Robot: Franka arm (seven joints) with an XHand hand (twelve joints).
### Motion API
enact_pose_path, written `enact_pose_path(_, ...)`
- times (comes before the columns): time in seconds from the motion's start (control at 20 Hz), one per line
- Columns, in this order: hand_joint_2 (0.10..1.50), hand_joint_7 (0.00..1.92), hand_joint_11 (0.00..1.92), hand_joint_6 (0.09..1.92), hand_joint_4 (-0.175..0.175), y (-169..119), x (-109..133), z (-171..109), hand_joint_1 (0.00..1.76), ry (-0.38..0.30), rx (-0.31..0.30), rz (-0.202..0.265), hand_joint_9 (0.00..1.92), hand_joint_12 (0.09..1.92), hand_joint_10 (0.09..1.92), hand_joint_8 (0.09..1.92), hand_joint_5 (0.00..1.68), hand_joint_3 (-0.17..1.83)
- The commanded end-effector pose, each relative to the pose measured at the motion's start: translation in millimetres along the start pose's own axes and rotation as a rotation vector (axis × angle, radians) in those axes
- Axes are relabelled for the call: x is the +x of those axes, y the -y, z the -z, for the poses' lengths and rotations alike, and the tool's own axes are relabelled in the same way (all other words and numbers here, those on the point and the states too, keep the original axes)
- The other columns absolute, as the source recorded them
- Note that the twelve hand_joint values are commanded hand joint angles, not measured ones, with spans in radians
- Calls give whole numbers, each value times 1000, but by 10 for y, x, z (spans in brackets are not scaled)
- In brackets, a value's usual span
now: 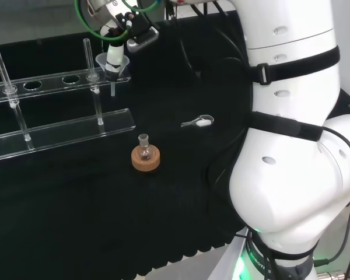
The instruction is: Pick up the funnel from the transparent funnel stand.
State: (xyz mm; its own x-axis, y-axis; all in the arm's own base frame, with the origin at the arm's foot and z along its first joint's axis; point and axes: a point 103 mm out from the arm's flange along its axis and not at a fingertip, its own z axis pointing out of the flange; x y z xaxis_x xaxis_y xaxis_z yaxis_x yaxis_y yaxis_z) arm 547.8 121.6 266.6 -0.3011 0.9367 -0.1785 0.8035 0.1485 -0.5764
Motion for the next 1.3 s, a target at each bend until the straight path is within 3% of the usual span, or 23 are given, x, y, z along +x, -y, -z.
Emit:
enact_pose_path(0.05, 696, 781, 0, 87, -2, 56, -135, 9, 815, -26, -52, -16, 274, 1259, 792, 557, 617, 62)
enact_pose_path(0.3, 686, 945, 0, 190, 21, 89, -146, 46, 880, -20, -79, -29, 517, 1420, 620, 586, 737, 128)
enact_pose_path(0.5, 615, 988, 0, 477, 29, 132, -154, 90, 897, -3, -102, -28, 598, 1416, 529, 606, 660, 290)
enact_pose_path(0.65, 569, 990, 0, 594, 29, 193, -207, 106, 900, -3, -114, -30, 608, 1381, 515, 619, 620, 390)
enact_pose_path(0.75, 554, 999, 0, 628, 29, 212, -121, 203, 902, 0, -126, -18, 612, 1375, 513, 627, 620, 425)
enact_pose_path(0.95, 537, 1044, 0, 673, 36, 350, -171, 332, 910, 14, -163, -5, 638, 1364, 505, 642, 683, 473)
enact_pose_path(1.0, 529, 1062, 0, 683, 41, 368, -153, 363, 912, 16, -168, -5, 652, 1361, 495, 644, 708, 494)
enact_pose_path(1.05, 524, 1076, 0, 691, 46, 433, -294, 313, 915, -8, -184, -15, 664, 1359, 488, 645, 731, 510)
enact_pose_path(1.3, 521, 1116, 0, 696, 65, 543, -204, 533, 929, 17, -225, -16, 699, 1356, 465, 649, 808, 555)
